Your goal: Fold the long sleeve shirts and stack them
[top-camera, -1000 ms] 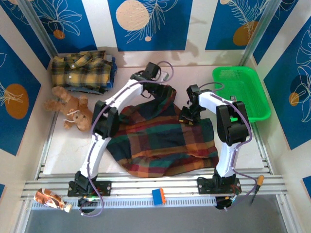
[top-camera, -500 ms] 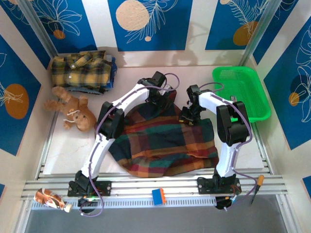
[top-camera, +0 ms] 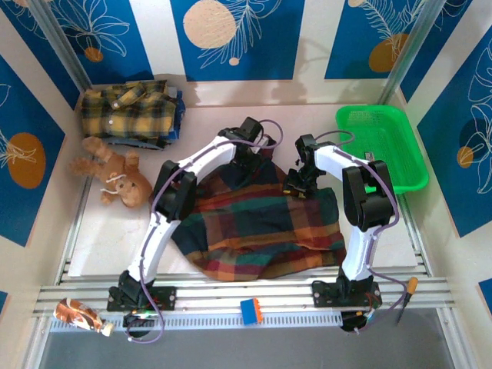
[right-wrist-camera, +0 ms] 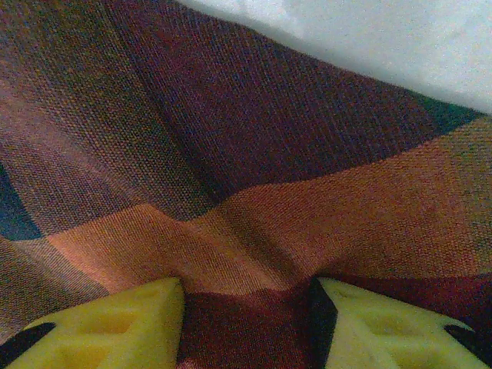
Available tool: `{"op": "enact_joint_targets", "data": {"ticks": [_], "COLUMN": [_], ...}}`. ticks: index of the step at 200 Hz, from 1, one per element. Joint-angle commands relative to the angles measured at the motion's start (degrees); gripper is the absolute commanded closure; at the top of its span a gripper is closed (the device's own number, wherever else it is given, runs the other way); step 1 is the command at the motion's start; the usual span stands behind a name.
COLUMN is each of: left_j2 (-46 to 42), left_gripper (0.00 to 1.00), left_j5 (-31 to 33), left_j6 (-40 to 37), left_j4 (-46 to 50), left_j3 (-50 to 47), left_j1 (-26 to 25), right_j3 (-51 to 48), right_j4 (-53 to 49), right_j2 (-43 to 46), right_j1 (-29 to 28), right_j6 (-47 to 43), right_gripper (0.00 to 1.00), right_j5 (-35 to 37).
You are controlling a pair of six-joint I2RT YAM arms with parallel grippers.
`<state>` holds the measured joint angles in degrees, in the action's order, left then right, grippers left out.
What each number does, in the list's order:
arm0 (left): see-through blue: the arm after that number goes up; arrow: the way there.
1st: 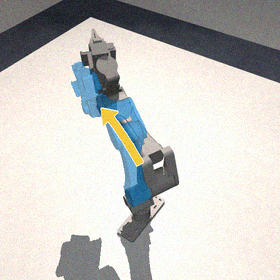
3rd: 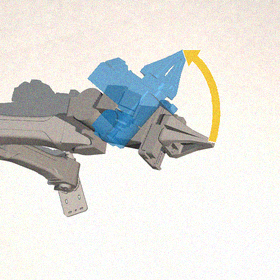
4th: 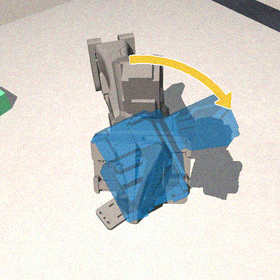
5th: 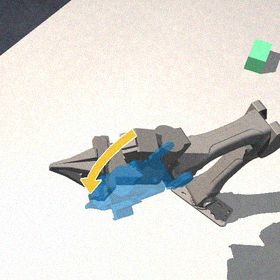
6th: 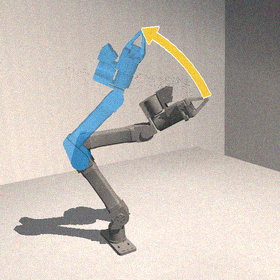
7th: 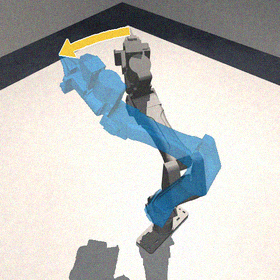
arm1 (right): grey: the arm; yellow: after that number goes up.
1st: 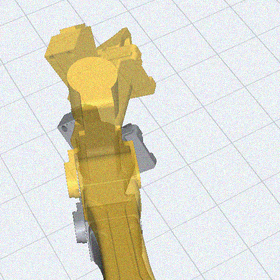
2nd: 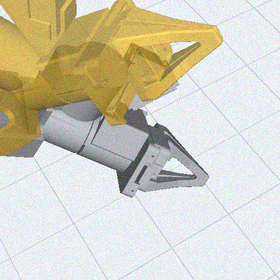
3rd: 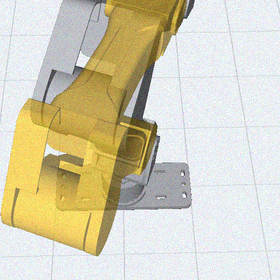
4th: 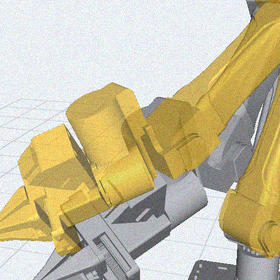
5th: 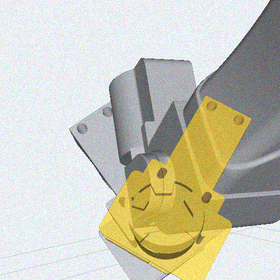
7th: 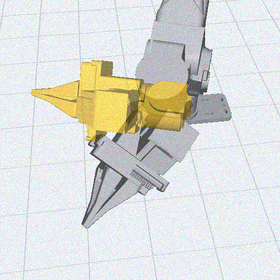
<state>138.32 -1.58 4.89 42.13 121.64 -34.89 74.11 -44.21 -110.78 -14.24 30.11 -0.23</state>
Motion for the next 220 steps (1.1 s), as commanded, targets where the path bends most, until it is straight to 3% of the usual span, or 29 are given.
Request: {"op": "enact_joint_targets", "data": {"ticks": [1, 29, 71, 75, 82, 99, 134, 153, 168, 199, 220], "left_j2": [-7.5, -10.9, -11.8, -11.8, -11.8, -12.0, -21.1, -27.1, -30.8, -33.9, -33.7], "left_gripper": [0.91, 0.91, 0.88, 0.84, 0.66, 0.45, 0.21, 0.21, 0.23, 0.48, 0.57], "left_j5": [0.2, 0.6, 7.9, 7.8, 6.0, 1.9, 7.7, 6.7, 0.3, -5.1, -6.1], "left_j6": [3.7, 8.7, 16.8, 17.6, 18.6, 18.5, 21.3, 23.0, 27.9, 39.6, 45.3], "left_j4": [-5.0, -9.2, -10.8, -10.9, -11.5, -11.5, 0.5, 3.9, 0.5, -10.3, -16.6], "left_j3": [-2.0, -5.1, -4.4, -4.2, -4.0, -2.7, -4.7, -10.3, -20.3, -40.7, -49.0], "left_j1": [3.5, 7.9, 14.7, 15.2, 16.1, 16.4, 12.6, 7.2, 4.0, 0.8, 0.7], "right_j3": [-1.8, -2.6, -4.2, -4.4, -4.7, -4.8, 0.5, 5.6, 11.3, 24.7, 30.5], "right_j4": [-2.6, -2.6, -2.5, -2.5, -2.4, -2.5, -4.8, -5.3, -5.1, -5.1, -6.1], "right_j2": [-0.1, -0.1, 0.5, 0.7, 1.1, 2.5, 8.8, 8.4, 3.8, -9.5, -15.7], "right_j1": [0.1, 0.1, -0.5, -0.5, -0.7, -0.6, 0.7, 3.2, 4.8, 3.5, 0.9], "right_j6": [-0.2, 0.7, 1.3, 1.3, 1.3, 0.8, -2.9, -4.1, -5.9, -11.6, -15.1], "right_gripper": [0.52, 0.52, 0.52, 0.52, 0.52, 0.51, 0.48, 0.47, 0.47, 0.47, 0.48], "right_j5": [0.1, 0.6, -0.8, -1.2, -1.8, -3.9, -6.9, -7.6, -9.2, -14.0, -14.8]}}
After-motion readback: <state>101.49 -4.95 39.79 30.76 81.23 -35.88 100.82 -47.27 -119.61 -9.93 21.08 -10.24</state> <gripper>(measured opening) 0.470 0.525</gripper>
